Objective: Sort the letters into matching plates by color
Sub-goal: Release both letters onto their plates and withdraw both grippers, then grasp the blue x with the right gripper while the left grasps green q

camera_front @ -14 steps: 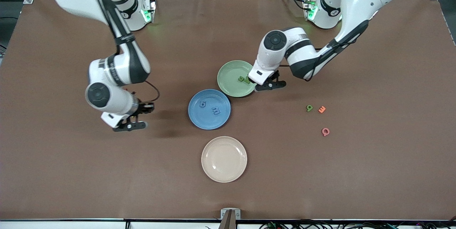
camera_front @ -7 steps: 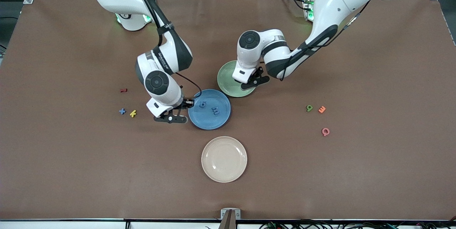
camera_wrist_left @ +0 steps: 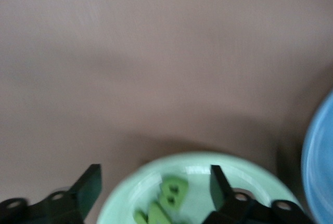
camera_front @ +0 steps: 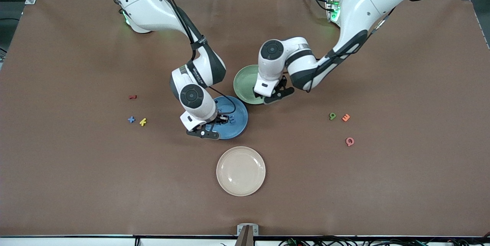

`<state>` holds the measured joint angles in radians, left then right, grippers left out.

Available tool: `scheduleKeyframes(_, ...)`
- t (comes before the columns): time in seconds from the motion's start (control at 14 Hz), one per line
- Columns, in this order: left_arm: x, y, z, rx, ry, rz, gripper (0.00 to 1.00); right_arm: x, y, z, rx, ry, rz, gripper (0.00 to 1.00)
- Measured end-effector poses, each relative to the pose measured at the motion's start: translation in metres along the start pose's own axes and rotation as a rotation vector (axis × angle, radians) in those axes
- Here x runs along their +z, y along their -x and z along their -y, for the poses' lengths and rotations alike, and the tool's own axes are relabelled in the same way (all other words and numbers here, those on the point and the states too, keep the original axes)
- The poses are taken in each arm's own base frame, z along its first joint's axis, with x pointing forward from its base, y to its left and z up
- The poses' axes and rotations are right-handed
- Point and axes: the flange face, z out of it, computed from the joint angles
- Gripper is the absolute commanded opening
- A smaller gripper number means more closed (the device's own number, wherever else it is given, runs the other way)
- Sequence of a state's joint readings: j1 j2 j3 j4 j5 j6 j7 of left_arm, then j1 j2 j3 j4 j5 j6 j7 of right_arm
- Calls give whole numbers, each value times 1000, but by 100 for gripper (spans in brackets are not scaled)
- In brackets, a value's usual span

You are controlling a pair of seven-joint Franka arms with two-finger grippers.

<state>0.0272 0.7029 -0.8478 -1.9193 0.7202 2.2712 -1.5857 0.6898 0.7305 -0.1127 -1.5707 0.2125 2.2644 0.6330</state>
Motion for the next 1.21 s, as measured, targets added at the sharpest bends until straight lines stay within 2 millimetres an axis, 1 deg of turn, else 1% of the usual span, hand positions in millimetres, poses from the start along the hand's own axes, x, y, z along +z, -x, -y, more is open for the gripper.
scheduleKeyframes(0.14,-14,-46,20,9,13,-24,100,3,-2,4,2,-2,-5,15)
scheduleKeyframes(0.21,-21,-69,34,15,18,-31,100,3,-3,4,2,-4,-9,19)
scheduleKeyframes(0.29,-25,-90,48,31,21,-34,100,2,-4,4,3,-7,-13,41)
scheduleKeyframes(0.36,-27,-111,63,50,21,-34,99,1,-5,4,3,-9,-16,87)
scheduleKeyframes(0.43,-27,-128,77,65,20,-33,99,0,-5,5,3,-10,-17,100)
scheduleKeyframes(0.5,-26,-142,89,74,17,-31,97,-1,-6,5,3,-12,-19,100)
scheduleKeyframes(0.57,-23,-151,100,78,13,-27,97,-2,-6,6,3,-14,-21,100)
scheduleKeyframes(0.71,-15,-160,118,59,-1,-12,95,-10,-6,6,2,-5,-6,100)
scheduleKeyframes(0.78,-10,-163,128,46,-11,-3,93,-19,-5,5,3,11,18,100)
scheduleKeyframes(0.86,-4,-166,138,29,-20,8,92,-35,-5,2,6,26,41,100)
scheduleKeyframes(1.0,8,-168,156,-16,-40,32,90,-83,-5,-13,23,48,84,100)
scheduleKeyframes(1.07,13,-168,164,-40,-50,42,88,-110,-6,-26,34,54,99,100)
scheduleKeyframes(1.14,17,-167,168,-64,-56,48,88,-132,-7,-42,36,56,108,100)
scheduleKeyframes(1.21,20,-165,170,-84,-62,50,87,-149,-8,-61,27,53,114,100)
